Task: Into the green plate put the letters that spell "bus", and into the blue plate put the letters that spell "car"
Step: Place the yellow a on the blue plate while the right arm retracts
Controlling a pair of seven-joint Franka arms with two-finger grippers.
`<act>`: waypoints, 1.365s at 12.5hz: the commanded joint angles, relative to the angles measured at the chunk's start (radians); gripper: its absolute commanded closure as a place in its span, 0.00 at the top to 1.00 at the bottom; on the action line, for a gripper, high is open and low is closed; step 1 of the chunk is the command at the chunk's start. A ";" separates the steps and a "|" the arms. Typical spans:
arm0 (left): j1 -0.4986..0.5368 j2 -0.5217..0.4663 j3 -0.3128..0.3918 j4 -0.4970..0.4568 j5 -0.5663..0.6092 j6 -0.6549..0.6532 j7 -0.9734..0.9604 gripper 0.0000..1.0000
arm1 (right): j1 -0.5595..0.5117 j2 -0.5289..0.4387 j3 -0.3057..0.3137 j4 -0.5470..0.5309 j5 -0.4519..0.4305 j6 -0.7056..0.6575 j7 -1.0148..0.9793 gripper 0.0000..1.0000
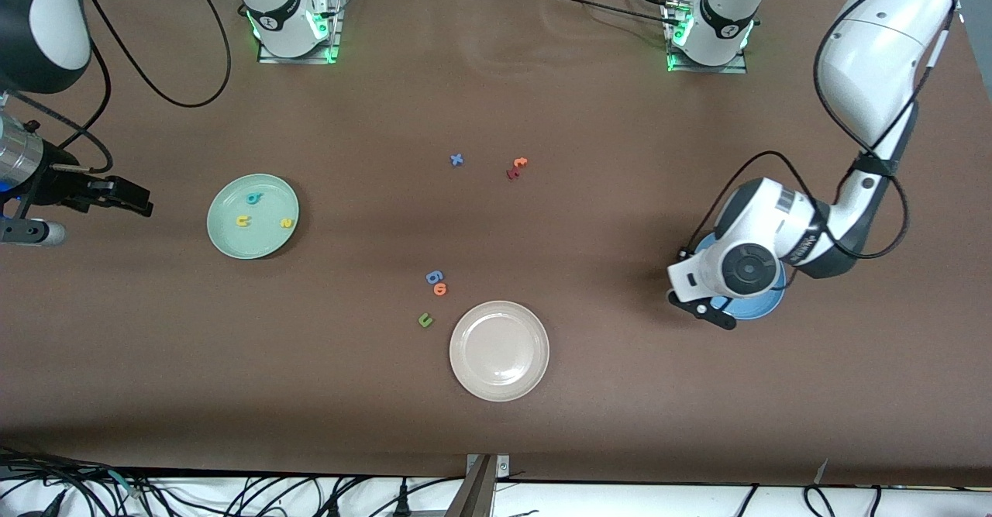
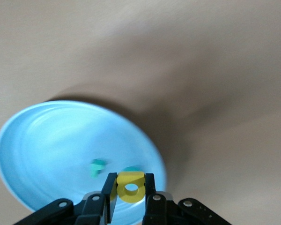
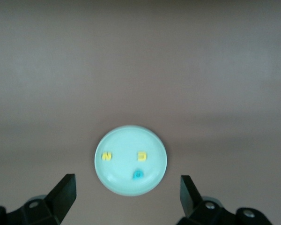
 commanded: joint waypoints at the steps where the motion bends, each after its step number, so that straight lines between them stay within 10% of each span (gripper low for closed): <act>1: 0.010 -0.009 0.007 0.001 0.035 -0.020 0.097 0.20 | -0.030 -0.111 0.027 -0.142 -0.043 0.156 -0.051 0.99; 2: 0.007 -0.008 0.016 -0.001 0.061 -0.020 0.103 0.48 | -0.032 -0.108 0.042 -0.112 -0.068 0.149 -0.045 0.99; 3: 0.007 -0.008 0.018 -0.002 0.070 -0.020 0.120 0.97 | -0.034 -0.099 0.048 -0.087 -0.062 0.122 -0.031 0.99; 17: 0.134 -0.262 0.015 0.001 -0.126 -0.245 0.131 1.00 | -0.026 -0.076 -0.004 -0.013 -0.064 0.055 0.043 0.99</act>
